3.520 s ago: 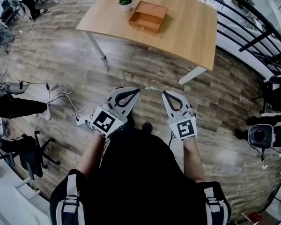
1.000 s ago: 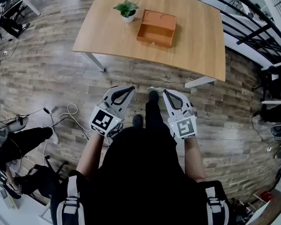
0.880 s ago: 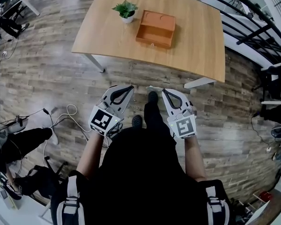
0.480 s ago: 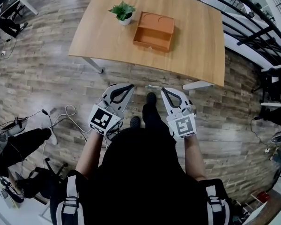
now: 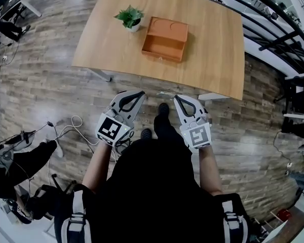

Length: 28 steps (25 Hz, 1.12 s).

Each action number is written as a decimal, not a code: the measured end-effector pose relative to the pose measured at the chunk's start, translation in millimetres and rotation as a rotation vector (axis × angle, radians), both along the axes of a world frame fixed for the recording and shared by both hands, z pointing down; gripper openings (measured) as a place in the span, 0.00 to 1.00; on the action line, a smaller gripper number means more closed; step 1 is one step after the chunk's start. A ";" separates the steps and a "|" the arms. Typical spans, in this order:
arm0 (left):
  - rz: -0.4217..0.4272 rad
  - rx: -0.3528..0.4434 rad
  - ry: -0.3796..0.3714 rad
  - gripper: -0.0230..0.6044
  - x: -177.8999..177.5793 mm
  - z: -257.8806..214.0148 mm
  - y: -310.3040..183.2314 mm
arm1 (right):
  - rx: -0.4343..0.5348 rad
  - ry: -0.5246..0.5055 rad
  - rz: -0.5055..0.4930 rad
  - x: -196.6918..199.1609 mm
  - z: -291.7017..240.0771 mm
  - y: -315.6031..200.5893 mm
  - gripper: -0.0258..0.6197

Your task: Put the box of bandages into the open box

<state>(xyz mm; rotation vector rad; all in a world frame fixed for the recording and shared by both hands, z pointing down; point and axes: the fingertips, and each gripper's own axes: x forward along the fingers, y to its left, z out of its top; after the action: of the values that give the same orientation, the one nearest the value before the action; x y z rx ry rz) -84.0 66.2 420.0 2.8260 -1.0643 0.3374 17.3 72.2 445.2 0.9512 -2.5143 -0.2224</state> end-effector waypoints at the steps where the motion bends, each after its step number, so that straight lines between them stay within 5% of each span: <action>1: -0.002 0.000 0.000 0.07 1.8 0.1 -4.4 | -0.002 -0.002 -0.001 1.4 0.6 -4.1 0.08; 12: -0.032 -0.001 0.000 0.07 23.3 0.6 -47.3 | -0.021 -0.002 -0.030 22.8 6.1 -50.6 0.08; 28: -0.196 -0.026 -0.051 0.07 31.7 3.6 -109.8 | -0.077 -0.063 -0.186 25.1 21.4 -129.5 0.08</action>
<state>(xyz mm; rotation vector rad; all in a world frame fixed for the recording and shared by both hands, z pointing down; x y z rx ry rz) -52.3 -43.6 423.6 2.6745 -1.3236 0.4031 42.3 -57.3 466.6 0.7051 -2.6502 -0.1538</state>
